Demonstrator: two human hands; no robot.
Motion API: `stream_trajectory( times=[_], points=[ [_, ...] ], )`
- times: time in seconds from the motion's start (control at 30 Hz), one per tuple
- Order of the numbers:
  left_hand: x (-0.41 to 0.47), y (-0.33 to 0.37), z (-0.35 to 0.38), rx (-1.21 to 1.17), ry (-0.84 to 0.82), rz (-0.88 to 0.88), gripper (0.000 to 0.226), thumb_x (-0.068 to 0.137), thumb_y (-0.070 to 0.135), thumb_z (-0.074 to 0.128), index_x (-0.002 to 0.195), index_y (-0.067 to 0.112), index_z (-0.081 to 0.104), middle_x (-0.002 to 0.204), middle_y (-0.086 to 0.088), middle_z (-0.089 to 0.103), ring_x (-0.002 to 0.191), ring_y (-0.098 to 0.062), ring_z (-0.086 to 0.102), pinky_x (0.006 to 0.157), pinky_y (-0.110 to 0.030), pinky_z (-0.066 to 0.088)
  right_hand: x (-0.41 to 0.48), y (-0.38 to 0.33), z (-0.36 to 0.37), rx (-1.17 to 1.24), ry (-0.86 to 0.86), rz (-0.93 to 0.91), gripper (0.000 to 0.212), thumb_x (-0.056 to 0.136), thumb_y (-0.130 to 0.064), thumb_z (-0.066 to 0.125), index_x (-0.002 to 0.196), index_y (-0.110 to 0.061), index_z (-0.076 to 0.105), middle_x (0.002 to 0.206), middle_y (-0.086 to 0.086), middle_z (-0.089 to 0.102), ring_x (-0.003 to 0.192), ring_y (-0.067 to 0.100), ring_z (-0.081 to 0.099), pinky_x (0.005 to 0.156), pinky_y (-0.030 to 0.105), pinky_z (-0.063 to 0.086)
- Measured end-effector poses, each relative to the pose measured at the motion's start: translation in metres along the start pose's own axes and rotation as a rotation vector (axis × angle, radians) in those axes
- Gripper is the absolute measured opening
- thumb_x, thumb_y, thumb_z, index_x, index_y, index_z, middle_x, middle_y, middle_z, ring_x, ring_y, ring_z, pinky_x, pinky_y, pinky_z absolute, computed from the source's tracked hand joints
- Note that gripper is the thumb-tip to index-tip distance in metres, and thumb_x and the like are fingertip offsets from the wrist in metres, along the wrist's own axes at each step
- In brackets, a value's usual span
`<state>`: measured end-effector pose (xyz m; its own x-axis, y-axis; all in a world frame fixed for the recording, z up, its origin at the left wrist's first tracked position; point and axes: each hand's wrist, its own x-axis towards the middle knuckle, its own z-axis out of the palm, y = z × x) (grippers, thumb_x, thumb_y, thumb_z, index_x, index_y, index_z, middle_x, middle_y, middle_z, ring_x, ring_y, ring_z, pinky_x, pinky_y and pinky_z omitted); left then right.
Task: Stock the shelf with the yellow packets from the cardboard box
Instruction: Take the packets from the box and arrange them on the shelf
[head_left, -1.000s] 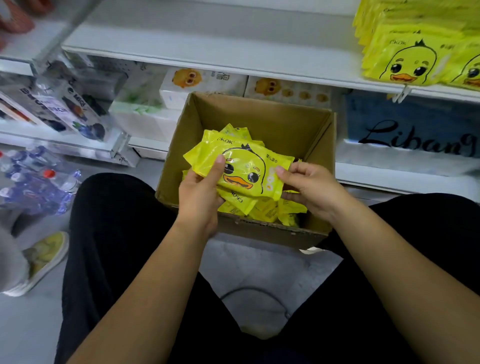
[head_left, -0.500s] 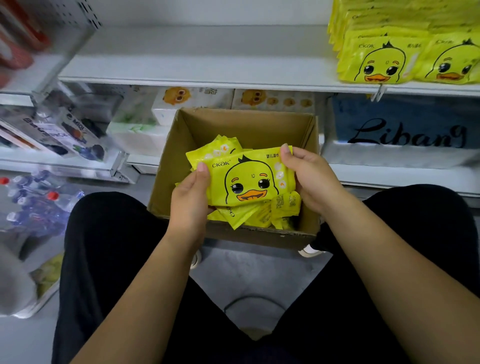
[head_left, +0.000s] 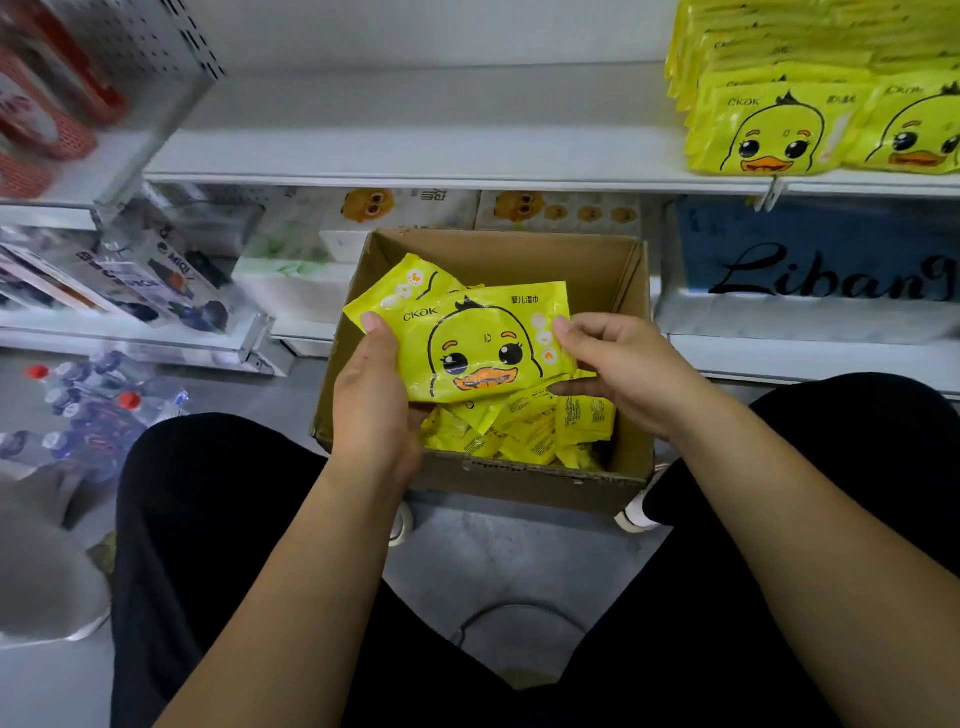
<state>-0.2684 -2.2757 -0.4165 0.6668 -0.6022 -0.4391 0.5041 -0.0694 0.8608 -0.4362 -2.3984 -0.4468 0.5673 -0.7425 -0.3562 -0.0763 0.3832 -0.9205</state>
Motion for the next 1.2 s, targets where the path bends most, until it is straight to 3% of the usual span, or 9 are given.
stream_trajectory(
  times=[0.17, 0.37, 0.47, 0.6, 0.7, 0.87, 1.03, 1.13, 1.2],
  points=[
    [-0.001, -0.016, -0.003, 0.048, -0.006, -0.129, 0.042, 0.102, 0.053, 0.053, 0.122, 0.019, 0.068, 0.117, -0.003, 0.075, 0.105, -0.024, 0.073, 0.091, -0.057, 0.059, 0.007, 0.0, 0.006, 0.042, 0.181, -0.116, 0.018, 0.102, -0.017, 0.056, 0.107, -0.007, 0.07, 0.109, 0.014, 0.066, 0.085, 0.018, 0.057, 0.057, 0.017, 0.052],
    [-0.005, -0.033, -0.004, 0.187, -0.001, -0.118, 0.027, 0.107, 0.038, 0.052, 0.111, 0.018, 0.071, 0.11, -0.006, 0.078, 0.103, -0.027, 0.075, 0.089, -0.06, 0.059, 0.008, 0.0, 0.0, -0.203, 0.241, -0.202, 0.018, 0.104, -0.023, 0.053, 0.104, -0.017, 0.069, 0.089, 0.001, 0.065, 0.062, 0.012, 0.061, 0.053, 0.025, 0.052],
    [0.0, -0.028, -0.005, 0.142, -0.003, -0.136, 0.029, 0.106, 0.035, 0.055, 0.117, 0.014, 0.071, 0.112, -0.01, 0.077, 0.106, -0.032, 0.074, 0.088, -0.061, 0.059, 0.008, 0.001, -0.004, -0.416, 0.238, -0.256, 0.025, 0.106, -0.024, 0.048, 0.099, -0.006, 0.065, 0.075, 0.011, 0.055, 0.047, 0.008, 0.058, 0.045, 0.021, 0.042],
    [0.002, -0.027, -0.007, 0.065, -0.027, -0.166, 0.033, 0.107, 0.031, 0.053, 0.129, 0.009, 0.065, 0.119, -0.014, 0.075, 0.111, -0.037, 0.071, 0.087, -0.063, 0.058, 0.006, -0.003, -0.007, -0.466, 0.227, -0.257, 0.032, 0.106, -0.025, 0.046, 0.108, 0.002, 0.062, 0.079, 0.026, 0.052, 0.049, 0.004, 0.06, 0.047, 0.016, 0.038],
    [0.002, -0.024, -0.007, 0.025, -0.071, -0.165, 0.033, 0.108, 0.029, 0.049, 0.128, 0.007, 0.064, 0.119, -0.014, 0.075, 0.107, -0.033, 0.074, 0.08, -0.056, 0.062, 0.006, -0.006, -0.006, -0.395, 0.254, -0.297, 0.028, 0.105, -0.024, 0.05, 0.099, -0.002, 0.066, 0.068, 0.007, 0.048, 0.056, 0.012, 0.045, 0.054, 0.024, 0.035],
    [0.006, -0.014, -0.005, 0.022, -0.104, -0.125, 0.033, 0.108, 0.032, 0.048, 0.126, 0.01, 0.065, 0.115, -0.011, 0.077, 0.102, -0.031, 0.075, 0.076, -0.052, 0.064, 0.01, -0.011, 0.003, -0.193, 0.313, -0.318, 0.014, 0.103, -0.023, 0.055, 0.098, -0.024, 0.068, 0.056, -0.02, 0.056, 0.053, -0.002, 0.044, 0.058, 0.018, 0.041],
    [0.014, 0.003, 0.007, 0.079, -0.256, -0.149, 0.06, 0.088, 0.057, 0.058, 0.134, 0.019, 0.063, 0.123, -0.007, 0.074, 0.112, -0.03, 0.072, 0.09, -0.055, 0.058, 0.017, -0.029, 0.009, -0.035, 0.236, -0.29, 0.017, 0.104, -0.025, 0.052, 0.096, -0.025, 0.067, 0.063, -0.01, 0.049, 0.047, 0.003, 0.039, 0.048, 0.019, 0.032],
    [0.02, 0.007, 0.021, 0.157, -0.297, -0.088, 0.054, 0.084, 0.04, 0.071, 0.132, 0.015, 0.065, 0.118, -0.01, 0.076, 0.109, -0.03, 0.074, 0.094, -0.056, 0.057, 0.03, -0.043, 0.009, -0.035, 0.195, -0.313, 0.019, 0.104, -0.031, 0.052, 0.098, -0.023, 0.069, 0.073, 0.007, 0.046, 0.049, 0.006, 0.041, 0.048, 0.022, 0.033],
    [0.032, 0.01, 0.03, 0.155, -0.27, -0.033, 0.051, 0.083, 0.033, 0.075, 0.13, 0.015, 0.067, 0.117, -0.01, 0.076, 0.108, -0.03, 0.074, 0.097, -0.06, 0.055, 0.04, -0.053, 0.004, -0.027, 0.171, -0.294, 0.027, 0.1, -0.045, 0.054, 0.101, -0.023, 0.069, 0.08, 0.006, 0.055, 0.057, 0.008, 0.053, 0.055, 0.022, 0.044]
  ],
)
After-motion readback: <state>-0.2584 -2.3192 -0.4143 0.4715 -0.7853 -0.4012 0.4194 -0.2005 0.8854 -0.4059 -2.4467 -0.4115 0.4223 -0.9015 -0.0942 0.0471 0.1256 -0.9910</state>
